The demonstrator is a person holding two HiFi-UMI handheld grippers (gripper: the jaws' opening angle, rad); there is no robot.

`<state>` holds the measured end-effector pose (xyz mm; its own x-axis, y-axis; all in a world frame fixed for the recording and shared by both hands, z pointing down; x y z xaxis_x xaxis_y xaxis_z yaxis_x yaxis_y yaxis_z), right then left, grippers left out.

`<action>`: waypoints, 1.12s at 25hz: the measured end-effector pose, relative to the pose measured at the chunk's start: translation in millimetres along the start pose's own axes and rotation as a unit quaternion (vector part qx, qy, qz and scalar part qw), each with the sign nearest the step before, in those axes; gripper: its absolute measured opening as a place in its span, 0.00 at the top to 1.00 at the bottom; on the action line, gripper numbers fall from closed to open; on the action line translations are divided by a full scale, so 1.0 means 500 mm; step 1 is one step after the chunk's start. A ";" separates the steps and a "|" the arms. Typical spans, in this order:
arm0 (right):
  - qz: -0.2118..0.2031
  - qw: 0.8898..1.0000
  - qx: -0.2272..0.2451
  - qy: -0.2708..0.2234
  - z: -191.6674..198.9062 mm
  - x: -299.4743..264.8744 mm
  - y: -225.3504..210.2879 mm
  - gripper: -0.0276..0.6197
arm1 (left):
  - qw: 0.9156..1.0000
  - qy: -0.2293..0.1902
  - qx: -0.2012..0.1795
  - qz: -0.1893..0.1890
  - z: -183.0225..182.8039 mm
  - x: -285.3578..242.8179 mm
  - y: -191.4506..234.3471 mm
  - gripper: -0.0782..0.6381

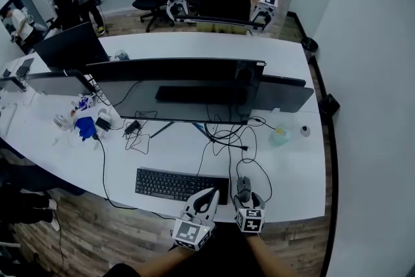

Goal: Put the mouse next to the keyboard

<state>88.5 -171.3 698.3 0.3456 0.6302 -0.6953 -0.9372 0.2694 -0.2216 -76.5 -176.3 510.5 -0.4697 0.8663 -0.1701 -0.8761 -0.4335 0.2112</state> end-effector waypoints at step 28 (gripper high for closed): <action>-0.087 0.959 0.069 -0.261 0.113 0.659 0.202 0.93 | 0.995 -0.075 -0.050 0.029 0.076 0.429 -0.366 0.88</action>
<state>110.3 104.7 485.1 0.5059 0.8361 -0.2119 -0.8608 0.4737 -0.1860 -12.8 98.2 472.1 -0.5041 0.8636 -0.0125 -0.8583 -0.4993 0.1188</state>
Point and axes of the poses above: the fingertips, and each gripper's own axes: x backward along the fingers, y to its left, z out of its underside, the point moved 5 cm from there along x, backward along the fingers, and after that the axes turned 6 degrees about -z, right-handed, at the moved point
